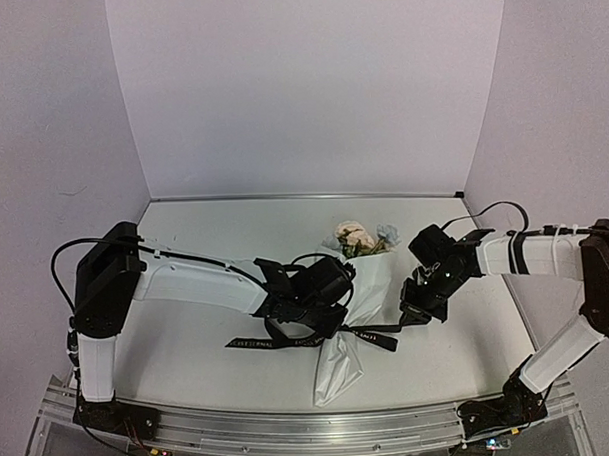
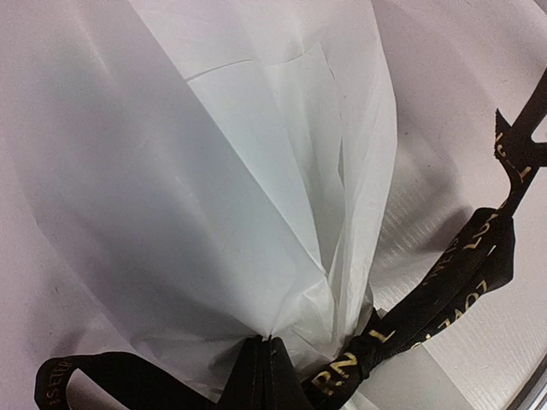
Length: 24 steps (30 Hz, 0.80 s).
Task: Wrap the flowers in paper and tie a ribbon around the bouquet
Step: Adjust the ribbon on the folded bouquet.
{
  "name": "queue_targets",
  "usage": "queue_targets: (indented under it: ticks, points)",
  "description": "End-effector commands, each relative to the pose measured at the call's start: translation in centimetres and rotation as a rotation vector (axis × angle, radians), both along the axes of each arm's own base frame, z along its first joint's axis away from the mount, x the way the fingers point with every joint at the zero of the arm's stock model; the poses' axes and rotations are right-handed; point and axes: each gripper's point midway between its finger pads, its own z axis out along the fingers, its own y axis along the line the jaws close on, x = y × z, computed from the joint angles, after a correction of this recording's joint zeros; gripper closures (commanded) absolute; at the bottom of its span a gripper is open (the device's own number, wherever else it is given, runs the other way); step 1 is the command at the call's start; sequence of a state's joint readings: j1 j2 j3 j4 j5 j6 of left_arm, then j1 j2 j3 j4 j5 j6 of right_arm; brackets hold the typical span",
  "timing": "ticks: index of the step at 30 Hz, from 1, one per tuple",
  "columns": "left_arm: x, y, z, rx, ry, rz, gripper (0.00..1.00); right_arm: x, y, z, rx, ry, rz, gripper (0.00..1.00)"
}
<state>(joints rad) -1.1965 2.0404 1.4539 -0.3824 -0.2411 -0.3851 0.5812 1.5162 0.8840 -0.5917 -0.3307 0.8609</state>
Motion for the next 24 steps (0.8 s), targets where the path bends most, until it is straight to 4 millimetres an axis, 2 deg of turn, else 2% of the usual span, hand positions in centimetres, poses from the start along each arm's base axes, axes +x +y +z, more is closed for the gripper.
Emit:
queue_targets:
  ticks: [1,6,11,20,24]
  points:
    - [0.5,0.8,1.8,-0.011,-0.033,0.017,1.0,0.0,-2.1,-0.1,-0.034,-0.009,-0.028,1.0]
    - [0.5,1.0,1.9,-0.012,-0.037,0.022,1.0,0.0,-4.1,-0.3,-0.053,-0.017,-0.065,1.0]
    - [0.6,1.0,2.1,-0.014,-0.043,0.021,1.0,0.0,-5.1,0.3,-0.086,-0.019,-0.044,1.0]
    - [0.6,1.1,2.2,-0.009,-0.045,0.023,1.0,0.0,-8.8,0.2,-0.168,-0.005,-0.116,1.0]
    - [0.6,1.1,2.4,-0.014,-0.046,0.023,1.0,0.6,-8.5,1.0,-0.139,-0.004,-0.102,1.0]
